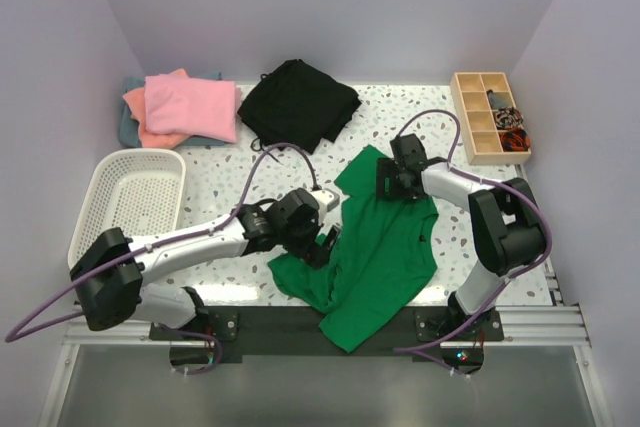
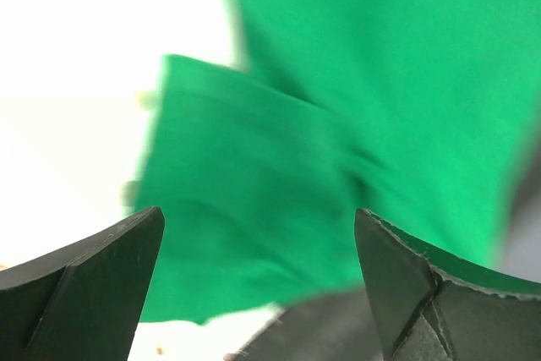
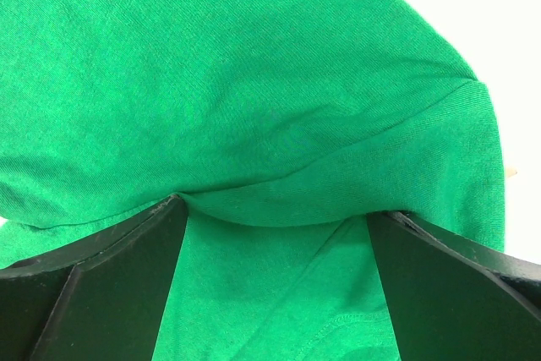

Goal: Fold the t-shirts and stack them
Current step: Flatten out the tshirt

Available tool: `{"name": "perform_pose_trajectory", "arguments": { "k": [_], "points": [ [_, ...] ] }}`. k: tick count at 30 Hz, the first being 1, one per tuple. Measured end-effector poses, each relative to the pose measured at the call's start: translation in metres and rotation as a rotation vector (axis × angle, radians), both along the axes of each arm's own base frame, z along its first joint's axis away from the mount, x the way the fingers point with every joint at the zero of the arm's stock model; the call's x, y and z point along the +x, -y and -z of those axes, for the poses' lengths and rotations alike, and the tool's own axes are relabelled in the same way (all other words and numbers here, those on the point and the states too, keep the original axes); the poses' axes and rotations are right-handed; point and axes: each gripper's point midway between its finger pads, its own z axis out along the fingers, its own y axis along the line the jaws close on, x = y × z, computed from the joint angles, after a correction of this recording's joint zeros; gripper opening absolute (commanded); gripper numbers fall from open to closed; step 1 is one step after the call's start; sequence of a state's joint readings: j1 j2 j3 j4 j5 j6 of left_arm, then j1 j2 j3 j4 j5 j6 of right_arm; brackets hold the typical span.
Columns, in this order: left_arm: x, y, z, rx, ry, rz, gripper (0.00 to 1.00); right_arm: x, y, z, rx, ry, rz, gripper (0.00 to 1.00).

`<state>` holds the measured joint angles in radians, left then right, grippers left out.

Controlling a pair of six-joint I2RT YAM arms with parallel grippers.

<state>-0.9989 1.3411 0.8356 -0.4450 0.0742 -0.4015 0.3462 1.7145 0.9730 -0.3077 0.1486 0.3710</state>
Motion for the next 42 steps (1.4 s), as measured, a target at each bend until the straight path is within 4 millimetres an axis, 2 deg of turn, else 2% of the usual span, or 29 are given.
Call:
{"name": "perform_pose_trajectory", "arguments": {
  "k": [2, 4, 10, 14, 18, 23, 26, 31, 35, 42],
  "points": [
    [0.024, -0.012, 0.006, 0.046, 0.051, -0.097, 1.00, 0.000, 0.000, 0.000, 0.000, 0.001, -0.001, 0.90],
    [0.035, -0.018, 0.016, 0.091, 0.077, -0.135, 1.00, 0.000, 0.000, 0.000, -0.001, 0.001, -0.004, 0.89],
    [0.042, -0.019, 0.045, 0.175, 0.066, -0.140, 1.00, 0.001, 0.000, 0.000, -0.003, 0.002, -0.007, 0.89],
    [0.044, -0.009, 0.038, 0.133, 0.076, -0.120, 1.00, 0.001, 0.000, 0.000, -0.003, 0.004, -0.008, 0.89],
    [0.047, 0.000, 0.016, 0.067, 0.112, -0.100, 1.00, 0.002, 0.000, 0.000, -0.004, 0.006, -0.011, 0.89],
    [0.043, 0.016, -0.014, -0.041, 0.123, -0.045, 1.00, 0.003, -0.001, 0.000, -0.004, 0.008, -0.012, 0.89],
    [0.036, 0.025, -0.020, -0.086, 0.100, -0.001, 1.00, 0.003, -0.001, 0.000, -0.004, 0.008, -0.012, 0.89],
    [0.023, 0.027, -0.015, -0.103, 0.049, 0.044, 1.00, 0.003, -0.001, 0.000, -0.004, 0.008, -0.012, 0.89],
    [0.016, 0.022, 0.000, -0.077, 0.011, 0.055, 0.95, 0.003, -0.001, 0.000, -0.004, 0.008, -0.012, 0.89],
    [0.007, 0.017, 0.019, -0.042, -0.031, 0.066, 0.95, 0.003, -0.001, 0.000, -0.004, 0.008, -0.012, 0.89]
  ]
}}
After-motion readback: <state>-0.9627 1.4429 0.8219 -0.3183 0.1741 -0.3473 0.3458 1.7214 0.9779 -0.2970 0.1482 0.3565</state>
